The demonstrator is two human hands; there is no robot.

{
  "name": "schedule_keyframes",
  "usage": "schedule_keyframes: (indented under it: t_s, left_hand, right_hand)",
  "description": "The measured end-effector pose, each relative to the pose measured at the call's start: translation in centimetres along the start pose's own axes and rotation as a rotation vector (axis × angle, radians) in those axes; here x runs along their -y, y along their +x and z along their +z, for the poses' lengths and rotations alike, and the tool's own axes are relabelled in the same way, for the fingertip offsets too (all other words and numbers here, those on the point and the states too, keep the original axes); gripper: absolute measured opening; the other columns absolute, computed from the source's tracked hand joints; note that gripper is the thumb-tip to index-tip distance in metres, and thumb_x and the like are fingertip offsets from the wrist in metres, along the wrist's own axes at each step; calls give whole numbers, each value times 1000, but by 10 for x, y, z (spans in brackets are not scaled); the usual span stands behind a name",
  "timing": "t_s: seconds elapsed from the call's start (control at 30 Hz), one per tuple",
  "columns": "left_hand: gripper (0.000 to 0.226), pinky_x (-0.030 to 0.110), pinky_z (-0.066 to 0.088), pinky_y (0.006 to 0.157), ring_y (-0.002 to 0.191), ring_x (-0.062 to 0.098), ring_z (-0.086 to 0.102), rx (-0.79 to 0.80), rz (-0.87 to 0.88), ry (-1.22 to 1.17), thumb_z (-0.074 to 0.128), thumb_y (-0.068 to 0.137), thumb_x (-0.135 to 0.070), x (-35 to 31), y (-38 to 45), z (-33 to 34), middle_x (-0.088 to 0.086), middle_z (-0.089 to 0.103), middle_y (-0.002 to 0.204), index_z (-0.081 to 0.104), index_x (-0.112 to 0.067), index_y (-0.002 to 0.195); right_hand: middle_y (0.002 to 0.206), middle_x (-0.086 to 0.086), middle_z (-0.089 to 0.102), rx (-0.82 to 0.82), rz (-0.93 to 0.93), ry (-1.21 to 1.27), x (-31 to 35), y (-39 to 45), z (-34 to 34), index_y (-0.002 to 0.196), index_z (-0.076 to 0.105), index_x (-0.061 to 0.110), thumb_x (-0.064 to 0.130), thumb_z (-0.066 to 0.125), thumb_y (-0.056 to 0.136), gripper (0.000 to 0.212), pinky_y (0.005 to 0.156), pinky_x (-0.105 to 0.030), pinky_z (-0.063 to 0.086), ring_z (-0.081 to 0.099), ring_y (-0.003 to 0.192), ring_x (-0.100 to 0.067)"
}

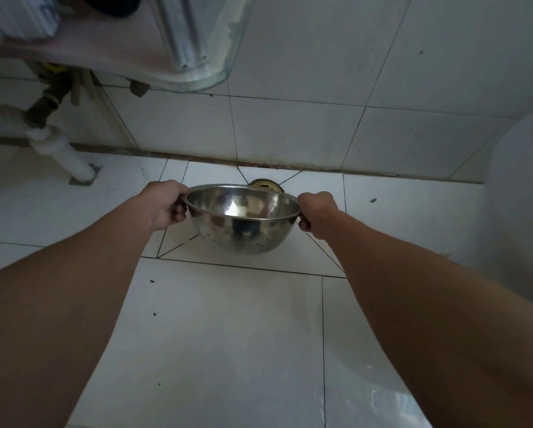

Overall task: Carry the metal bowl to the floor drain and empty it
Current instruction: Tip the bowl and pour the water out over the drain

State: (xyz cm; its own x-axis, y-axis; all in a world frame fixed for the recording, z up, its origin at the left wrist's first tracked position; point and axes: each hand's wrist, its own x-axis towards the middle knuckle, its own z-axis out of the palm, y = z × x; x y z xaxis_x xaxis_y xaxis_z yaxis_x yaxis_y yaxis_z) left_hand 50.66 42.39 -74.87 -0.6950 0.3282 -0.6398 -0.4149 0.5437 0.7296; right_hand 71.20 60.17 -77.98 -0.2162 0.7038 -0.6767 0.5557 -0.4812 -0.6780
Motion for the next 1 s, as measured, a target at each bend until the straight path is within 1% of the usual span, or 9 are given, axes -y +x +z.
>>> schedule_keyframes:
  t_s: [0.1, 0.17, 0.53, 0.67, 0.7, 0.8, 0.87, 0.93, 1.0]
  left_hand:
    - [23, 13, 27, 31, 23, 8, 30, 16, -9, 3, 46, 92, 4, 0, 1, -1, 6, 40, 63, 48, -8, 71]
    - [25, 13, 27, 30, 22, 8, 30, 22, -20, 11, 46, 92, 4, 2, 2, -1, 7, 39, 63, 45, -8, 70]
    - [22, 15, 28, 31, 28, 10, 31, 7, -3, 67, 47, 90, 3, -1, -6, 1, 7, 41, 59, 49, -8, 71]
    - [22, 15, 31, 31, 25, 11, 33, 2, 15, 130, 50, 90, 2, -2, -11, 4, 8, 43, 57, 52, -6, 70]
    - [20, 15, 33, 32, 28, 12, 35, 0, 33, 136, 51, 91, 1, -2, -20, -6, 7, 44, 57, 54, -6, 72]
    - [13, 17, 38, 32, 43, 18, 40, 7, 60, 191, 56, 92, -3, -4, -26, -6, 8, 48, 60, 58, -4, 80]
    - [11, 18, 40, 33, 46, 18, 41, 20, 67, 235, 55, 93, -4, -2, -29, -4, 8, 49, 61, 59, -3, 82]
    - [12, 18, 42, 34, 46, 18, 44, 29, 72, 263, 55, 92, -4, 0, -30, -3, 8, 51, 60, 58, -3, 81]
    - [11, 22, 47, 38, 50, 18, 51, 41, 75, 274, 55, 93, -5, 1, -31, -5, 8, 56, 64, 61, -2, 85]
  right_hand:
    - [69, -9, 51, 28, 63, -28, -2, 0, -2, 75, 54, 4, 4, 49, 92, 17, 33, -15, 35, 45, 53, -18]
    - [67, -9, 51, 41, 90, -46, -7, 0, -2, 73, 54, 4, 4, 50, 92, 19, 32, -15, 34, 44, 52, -17]
    - [67, -9, 49, 27, 42, -48, -2, -4, -4, 73, 51, 4, 4, 48, 95, 22, 31, -13, 35, 43, 54, -18]
    - [70, -9, 48, -5, 4, -81, 3, -7, -6, 78, 51, 4, 5, 49, 95, 18, 32, -18, 35, 43, 56, -17]
    - [71, -9, 49, -8, -29, -101, 6, -18, -4, 77, 52, 4, 5, 49, 95, 18, 33, -20, 36, 44, 55, -17]
    - [74, -11, 55, -38, -64, -132, 9, -23, -5, 79, 54, 3, 6, 48, 96, 19, 36, -24, 43, 51, 55, -19]
    - [80, -13, 60, -40, -58, -139, 8, -23, -5, 84, 58, 2, 8, 48, 97, 18, 42, -28, 46, 56, 60, -21]
    - [86, -15, 63, -34, -50, -134, 7, -22, -6, 94, 64, 0, 8, 48, 98, 18, 45, -29, 48, 60, 65, -22]
    - [90, -16, 67, -25, -43, -140, 8, -24, -8, 99, 67, -1, 6, 50, 98, 19, 47, -29, 50, 63, 68, -24]
